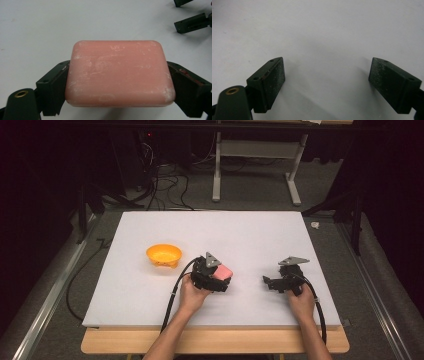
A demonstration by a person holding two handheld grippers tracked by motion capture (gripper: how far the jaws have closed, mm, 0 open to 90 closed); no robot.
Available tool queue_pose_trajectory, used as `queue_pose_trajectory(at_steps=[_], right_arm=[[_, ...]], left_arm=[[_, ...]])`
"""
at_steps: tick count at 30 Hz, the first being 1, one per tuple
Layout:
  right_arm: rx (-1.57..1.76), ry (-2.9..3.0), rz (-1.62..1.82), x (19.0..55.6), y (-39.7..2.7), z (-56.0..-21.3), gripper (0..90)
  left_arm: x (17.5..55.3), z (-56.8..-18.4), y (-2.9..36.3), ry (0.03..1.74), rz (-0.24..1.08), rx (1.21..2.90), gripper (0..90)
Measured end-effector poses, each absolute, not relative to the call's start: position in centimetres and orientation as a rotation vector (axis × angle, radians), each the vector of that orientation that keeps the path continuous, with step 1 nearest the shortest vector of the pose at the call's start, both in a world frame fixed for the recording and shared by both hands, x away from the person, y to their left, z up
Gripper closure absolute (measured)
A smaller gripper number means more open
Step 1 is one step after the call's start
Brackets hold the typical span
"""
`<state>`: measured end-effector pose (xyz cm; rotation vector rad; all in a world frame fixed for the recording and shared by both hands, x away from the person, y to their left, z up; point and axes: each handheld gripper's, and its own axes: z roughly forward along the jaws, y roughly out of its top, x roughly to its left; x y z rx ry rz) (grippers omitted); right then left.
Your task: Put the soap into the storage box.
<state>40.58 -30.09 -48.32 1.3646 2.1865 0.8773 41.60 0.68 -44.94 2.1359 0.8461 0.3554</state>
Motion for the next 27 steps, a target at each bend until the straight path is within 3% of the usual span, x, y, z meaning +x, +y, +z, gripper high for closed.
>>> queue_pose_trajectory(at_steps=[27], right_arm=[[1.367,2.187,0.876,40.6,-30.1,-48.3,14.3]], left_arm=[[40.5,-42.6,5.7,0.920,0.385,2.066,13.8]])
